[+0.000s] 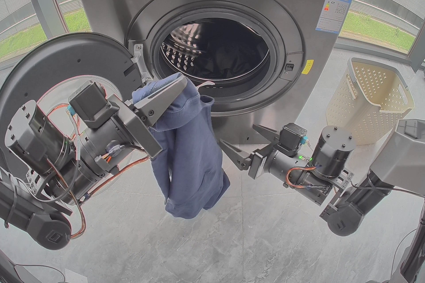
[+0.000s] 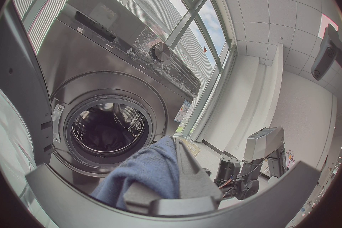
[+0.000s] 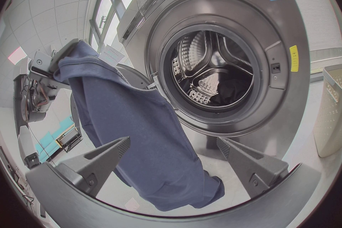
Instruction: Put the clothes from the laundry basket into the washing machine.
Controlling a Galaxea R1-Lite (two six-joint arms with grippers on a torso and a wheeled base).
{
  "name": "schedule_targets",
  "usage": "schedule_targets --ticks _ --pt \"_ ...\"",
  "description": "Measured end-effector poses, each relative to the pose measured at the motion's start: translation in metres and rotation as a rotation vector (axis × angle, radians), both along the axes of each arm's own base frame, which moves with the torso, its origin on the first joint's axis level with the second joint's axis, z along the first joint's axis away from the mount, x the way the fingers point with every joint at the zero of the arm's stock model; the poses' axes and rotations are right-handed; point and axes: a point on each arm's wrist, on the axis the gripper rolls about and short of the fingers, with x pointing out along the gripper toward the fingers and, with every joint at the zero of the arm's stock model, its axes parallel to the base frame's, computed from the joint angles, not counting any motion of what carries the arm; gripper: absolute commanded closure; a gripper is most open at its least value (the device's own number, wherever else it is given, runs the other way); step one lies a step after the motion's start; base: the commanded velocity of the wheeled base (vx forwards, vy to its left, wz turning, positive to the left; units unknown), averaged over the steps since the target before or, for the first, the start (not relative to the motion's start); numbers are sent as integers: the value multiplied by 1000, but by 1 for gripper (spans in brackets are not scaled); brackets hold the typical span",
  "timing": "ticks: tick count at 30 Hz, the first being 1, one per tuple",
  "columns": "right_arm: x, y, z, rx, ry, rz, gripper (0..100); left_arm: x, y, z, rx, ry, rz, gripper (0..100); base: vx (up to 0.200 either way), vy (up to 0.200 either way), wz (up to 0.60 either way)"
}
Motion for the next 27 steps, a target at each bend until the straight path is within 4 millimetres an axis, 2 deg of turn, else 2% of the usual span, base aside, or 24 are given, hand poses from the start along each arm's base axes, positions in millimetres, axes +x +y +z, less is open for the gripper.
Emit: schedule_targets --ticks 14,22,27 --pt "42 32 1 13 -24 9 0 -2 0 0 -1 0 -6 100 0 0 0" --pt "41 42 -5 6 -18 33 0 -2 -1 0 -1 1 -5 100 0 0 0" --pt "45 40 -5 6 -17 19 0 -2 0 0 -1 2 -3 100 0 0 0"
